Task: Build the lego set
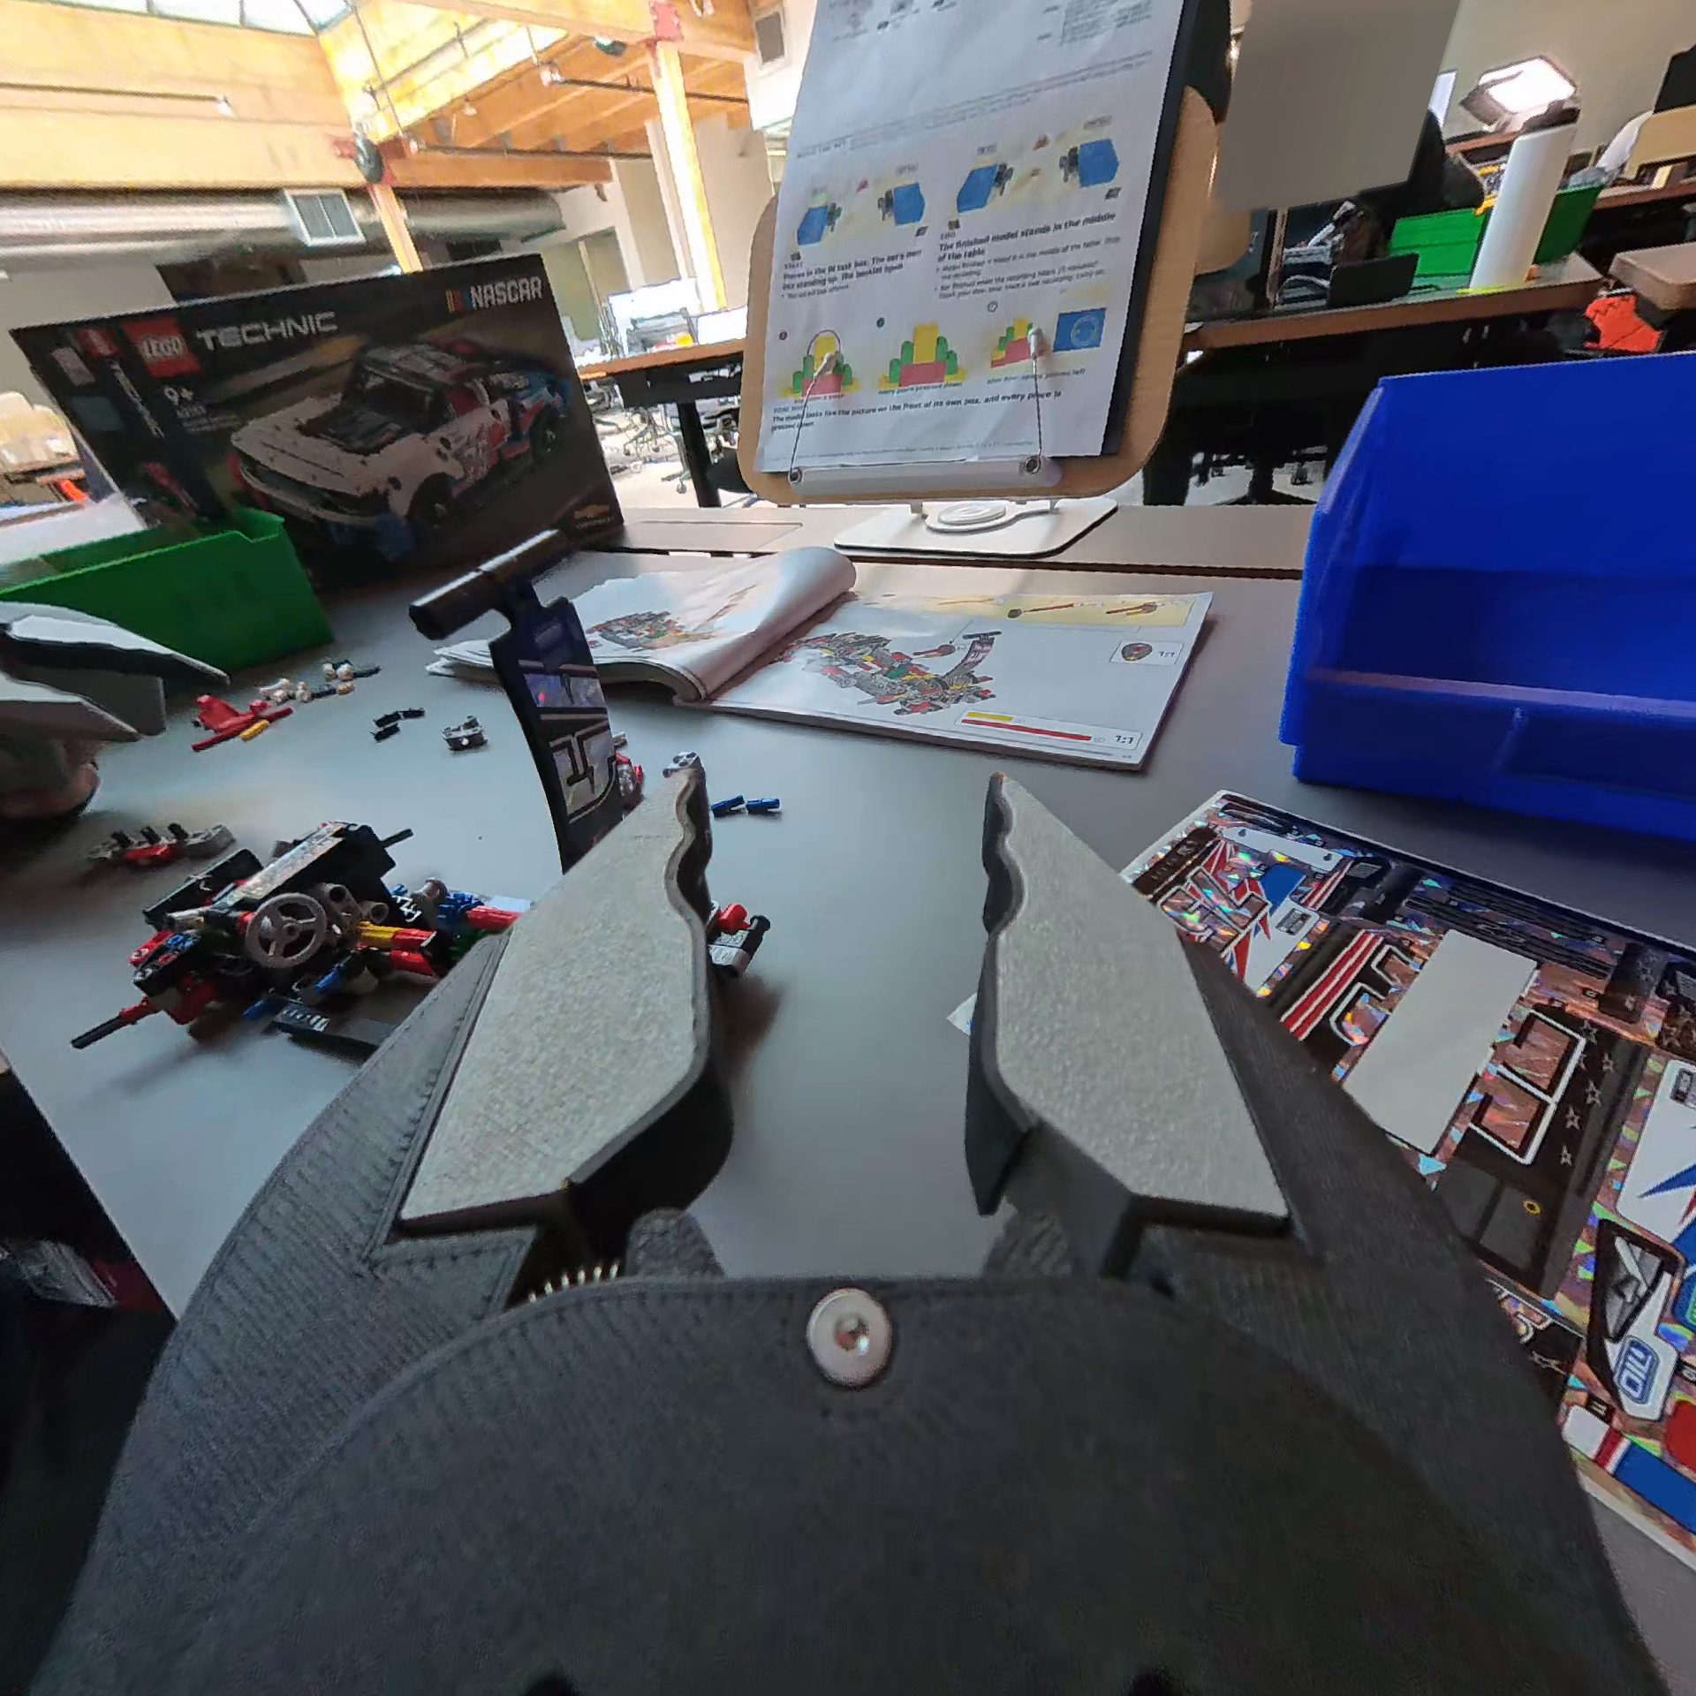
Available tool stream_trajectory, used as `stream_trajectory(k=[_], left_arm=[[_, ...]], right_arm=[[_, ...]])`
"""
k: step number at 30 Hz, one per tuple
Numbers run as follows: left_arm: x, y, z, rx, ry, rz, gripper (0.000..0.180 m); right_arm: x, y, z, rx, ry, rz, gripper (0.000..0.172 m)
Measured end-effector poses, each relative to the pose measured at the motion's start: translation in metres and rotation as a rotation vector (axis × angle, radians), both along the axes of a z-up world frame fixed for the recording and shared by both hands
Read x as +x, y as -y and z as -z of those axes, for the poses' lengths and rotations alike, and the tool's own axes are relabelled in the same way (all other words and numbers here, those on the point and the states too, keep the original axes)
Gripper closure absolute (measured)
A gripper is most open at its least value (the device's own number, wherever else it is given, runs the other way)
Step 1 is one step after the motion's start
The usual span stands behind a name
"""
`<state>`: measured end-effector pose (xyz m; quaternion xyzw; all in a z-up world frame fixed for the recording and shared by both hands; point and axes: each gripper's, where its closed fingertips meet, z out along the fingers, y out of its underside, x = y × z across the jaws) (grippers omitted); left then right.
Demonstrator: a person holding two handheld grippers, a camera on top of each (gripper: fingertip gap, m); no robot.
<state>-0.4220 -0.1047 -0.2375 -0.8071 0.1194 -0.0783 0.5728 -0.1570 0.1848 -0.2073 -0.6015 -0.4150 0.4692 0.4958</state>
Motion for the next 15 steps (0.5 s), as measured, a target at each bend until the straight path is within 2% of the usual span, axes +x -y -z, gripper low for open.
stream_trajectory(k=[5,15], left_arm=[[-0.0002,-0.0018,0.0008,-0.004,-0.001,0.0,0.13],[0.0013,-0.001,-0.0001,0.002,0.001,0.012,0.131]], right_arm=[[0.0032,0.0001,-0.0043,-0.015,-0.039,-0.012,0.114],[-0.0013,0.0049,-0.0008,-0.001,-0.008,-0.038,0.115]])
